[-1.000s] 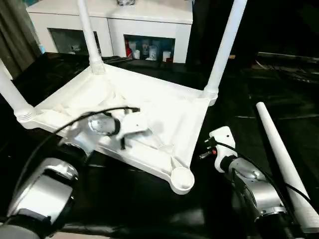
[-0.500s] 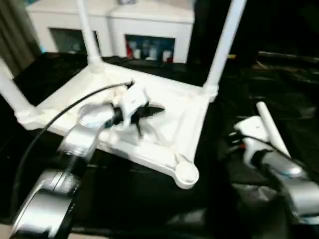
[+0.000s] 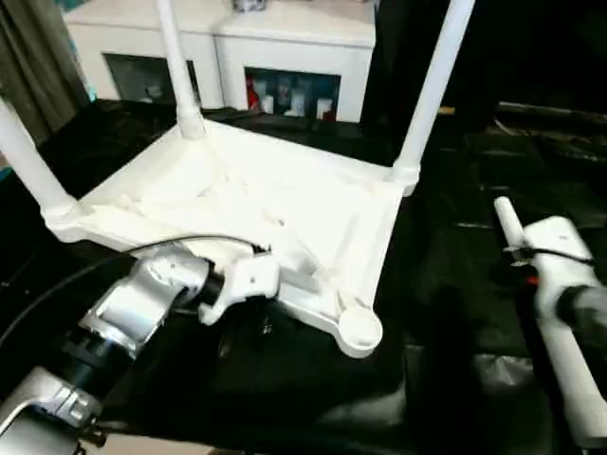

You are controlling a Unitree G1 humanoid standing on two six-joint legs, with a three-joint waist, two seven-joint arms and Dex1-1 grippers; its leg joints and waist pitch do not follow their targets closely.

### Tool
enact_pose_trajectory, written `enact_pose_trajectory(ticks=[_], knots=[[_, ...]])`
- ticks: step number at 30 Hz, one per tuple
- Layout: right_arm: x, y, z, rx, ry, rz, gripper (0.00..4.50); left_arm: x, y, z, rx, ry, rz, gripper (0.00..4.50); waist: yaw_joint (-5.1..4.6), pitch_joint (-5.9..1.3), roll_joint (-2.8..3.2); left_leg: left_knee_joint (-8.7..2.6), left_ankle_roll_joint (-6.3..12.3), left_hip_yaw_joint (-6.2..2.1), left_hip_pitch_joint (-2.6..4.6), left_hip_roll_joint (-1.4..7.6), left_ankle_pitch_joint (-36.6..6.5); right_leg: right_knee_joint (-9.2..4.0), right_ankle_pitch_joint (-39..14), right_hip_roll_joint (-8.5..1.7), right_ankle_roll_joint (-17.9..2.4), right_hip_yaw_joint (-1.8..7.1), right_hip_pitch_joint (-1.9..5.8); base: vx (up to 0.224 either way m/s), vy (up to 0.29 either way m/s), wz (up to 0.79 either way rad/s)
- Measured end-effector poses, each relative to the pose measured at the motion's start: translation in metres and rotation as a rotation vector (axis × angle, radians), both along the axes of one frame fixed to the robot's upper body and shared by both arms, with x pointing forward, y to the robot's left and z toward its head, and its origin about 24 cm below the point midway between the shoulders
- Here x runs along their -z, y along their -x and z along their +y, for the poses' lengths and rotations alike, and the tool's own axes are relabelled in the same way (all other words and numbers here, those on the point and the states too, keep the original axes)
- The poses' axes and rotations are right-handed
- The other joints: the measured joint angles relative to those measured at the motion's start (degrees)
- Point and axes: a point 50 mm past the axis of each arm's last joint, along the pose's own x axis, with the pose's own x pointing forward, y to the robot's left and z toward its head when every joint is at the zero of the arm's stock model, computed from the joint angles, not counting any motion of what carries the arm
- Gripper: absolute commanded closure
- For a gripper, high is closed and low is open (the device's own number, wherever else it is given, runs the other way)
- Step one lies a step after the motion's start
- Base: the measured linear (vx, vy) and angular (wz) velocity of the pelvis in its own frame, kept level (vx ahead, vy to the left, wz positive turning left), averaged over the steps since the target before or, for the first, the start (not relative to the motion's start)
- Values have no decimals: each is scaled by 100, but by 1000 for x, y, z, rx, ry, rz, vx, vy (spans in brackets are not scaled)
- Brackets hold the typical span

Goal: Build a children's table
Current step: Pick table leg

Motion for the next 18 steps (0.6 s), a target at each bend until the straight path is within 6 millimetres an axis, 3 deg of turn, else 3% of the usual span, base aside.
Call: enact_pose_trajectory(ticks=[6, 11, 12, 13, 18], knots=[[-7, 8, -15, 86, 18, 66, 288, 3, -6, -12, -18, -13, -53, 378, -7, -3, 5, 3, 1, -2, -1, 2, 1, -1, -2, 4, 2, 1, 0, 0, 0, 0], [-9, 17, -29, 168, 25, 154, 257, 6, -12, -11, -59, -28, -95, 358, -7, -3, 5, 4, 1, -2, 1, 1, 1, 2, -1, 5, 1, 3, 0, 0, 0, 0], [-9, 20, -32, 180, 33, 181, 237, 5, -13, -11, -66, -28, -104, 330, 4, -3, 5, 5, 1, -2, 1, 2, 1, 3, -1, 4, 0, 3, 0, 0, 0, 0], [-9, 22, -34, 188, 39, 195, 237, 5, -14, -11, -71, -28, -110, 330, 5, -3, 5, 5, 1, -2, 2, 2, 1, 3, 0, 4, 0, 3, 0, 0, 0, 0], [1, 32, -40, 232, 28, 277, 193, 7, -16, -15, -77, -24, -128, 294, 8, -3, 4, 11, 1, -2, 4, 1, 1, 3, 0, 3, 1, 3, 5, 0, 0, 0]])
